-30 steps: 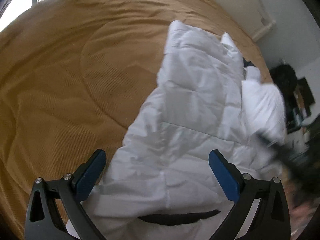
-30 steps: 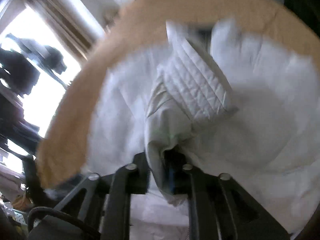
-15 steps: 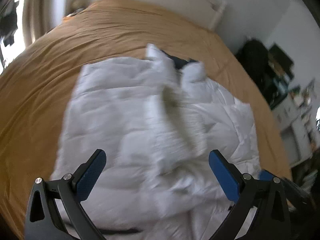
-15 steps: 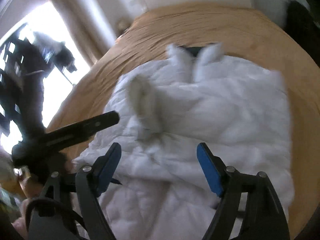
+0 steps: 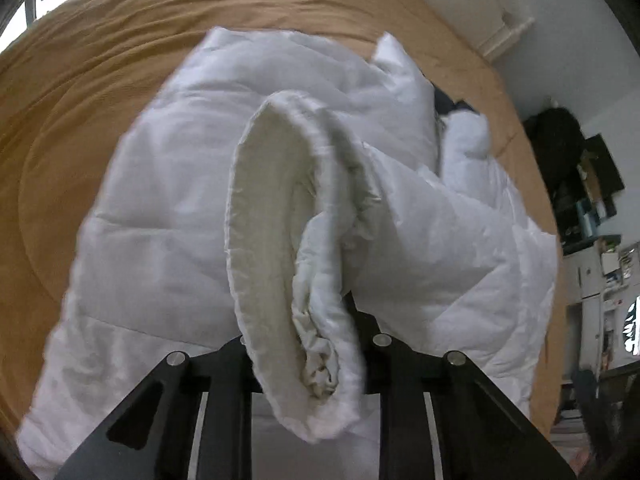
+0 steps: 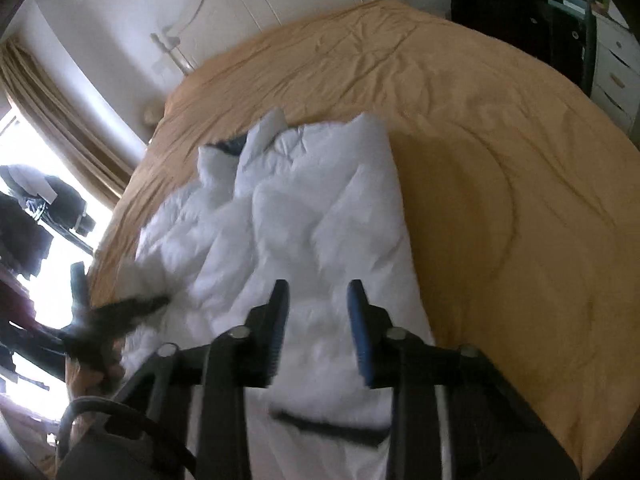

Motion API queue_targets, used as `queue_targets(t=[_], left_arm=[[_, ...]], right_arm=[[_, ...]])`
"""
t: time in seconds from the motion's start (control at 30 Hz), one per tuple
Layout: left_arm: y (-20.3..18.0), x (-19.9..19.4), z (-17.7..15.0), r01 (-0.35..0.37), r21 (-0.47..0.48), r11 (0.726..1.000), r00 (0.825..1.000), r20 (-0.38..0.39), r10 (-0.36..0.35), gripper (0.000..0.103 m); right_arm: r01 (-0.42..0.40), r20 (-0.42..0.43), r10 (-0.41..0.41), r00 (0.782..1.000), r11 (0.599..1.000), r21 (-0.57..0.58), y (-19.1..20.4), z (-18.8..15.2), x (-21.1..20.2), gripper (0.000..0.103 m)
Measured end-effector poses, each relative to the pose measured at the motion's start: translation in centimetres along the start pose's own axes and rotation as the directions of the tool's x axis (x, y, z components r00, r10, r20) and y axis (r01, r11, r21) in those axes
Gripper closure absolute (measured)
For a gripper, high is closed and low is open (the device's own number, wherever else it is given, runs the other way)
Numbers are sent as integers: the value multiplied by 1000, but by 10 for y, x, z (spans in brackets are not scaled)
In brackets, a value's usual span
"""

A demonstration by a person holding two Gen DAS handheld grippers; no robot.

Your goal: Fold large clothes

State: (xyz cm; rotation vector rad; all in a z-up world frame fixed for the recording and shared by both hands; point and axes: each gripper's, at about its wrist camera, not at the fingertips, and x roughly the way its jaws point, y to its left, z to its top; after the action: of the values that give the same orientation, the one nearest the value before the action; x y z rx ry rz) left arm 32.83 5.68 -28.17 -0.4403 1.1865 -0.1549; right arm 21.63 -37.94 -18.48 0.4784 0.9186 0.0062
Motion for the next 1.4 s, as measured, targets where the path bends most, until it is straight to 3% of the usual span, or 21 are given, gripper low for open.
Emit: queue_targets(t=[0.1,0.17,0.23,0.27,0.33,0.4,0.53,0.63,0.77,0.83,0.87,0.9,0.93,1.0,1.03,1.07,1.13,1.23,1.3,1.4], left_arm=[[14,6,-2,8,-7,1000,1000,-30,-9,79],[17,8,-2,7,-4,1000,999,-46,-7,78],[18,11,-3,5,9,1000,999,-51,-4,77],[19,16,1,10,6,1000,998,-56,-10,77],[23,22,1,39,-17,999,997,-62,-40,77],[31,25,1,81,-56,995,994,-74,-85,77],[37,28,0,100,-63,993,992,-71,-105,77],[32,27,-2,68,-32,997,995,-67,-70,77],[21,21,-2,37,5,999,998,-57,-36,77],[20,2,-3,11,6,1000,999,-41,-11,72],[18,-14,-3,-12,13,1000,1000,-2,12,66],[18,-28,-2,-29,18,999,999,34,28,57],[16,-44,0,-65,25,998,995,81,62,55],[9,-75,8,-228,40,973,957,195,217,56],[5,-88,12,-284,50,958,934,239,265,56],[0,-99,16,-294,54,954,926,263,271,56],[-17,-111,17,-195,89,977,948,274,164,50],[-57,-95,-1,-72,218,973,976,218,23,40],[-80,-68,-14,-96,286,953,983,180,45,40],[-80,-15,-35,-185,333,925,982,89,165,41]], right_arm=[[-16,-9,16,1000,1000,-21,20,23,28,73],[-13,-59,10,998,999,-41,33,37,65,73],[41,-105,-48,993,997,-70,39,39,93,74],[83,-119,-94,988,992,-96,41,39,110,77],[184,-143,-202,969,975,-126,35,41,147,91],[210,-145,-223,964,973,-99,22,46,159,99],[216,-154,-213,965,976,5,-11,65,160,103],[287,-88,-285,954,958,11,-21,75,138,103],[226,-42,-226,973,974,-5,-13,79,119,103],[152,-94,-153,984,988,-20,-6,78,128,101],[163,-121,-167,979,986,-43,-2,74,137,101],[208,-135,-217,967,975,-80,1,70,142,101],[332,-151,-353,924,932,-146,0,67,158,101],[487,-119,-509,853,857,-170,-8,66,163,101],[531,-99,-547,831,834,-152,-14,67,156,100],[516,-85,-527,846,847,-125,-16,66,146,100],[356,-65,-361,930,931,-79,-13,60,116,100],[193,-51,-198,979,977,-96,13,39,73,92],[101,-57,-108,993,988,-121,29,19,54,82],[43,-130,-61,990,989,-144,32,-10,49,82]])
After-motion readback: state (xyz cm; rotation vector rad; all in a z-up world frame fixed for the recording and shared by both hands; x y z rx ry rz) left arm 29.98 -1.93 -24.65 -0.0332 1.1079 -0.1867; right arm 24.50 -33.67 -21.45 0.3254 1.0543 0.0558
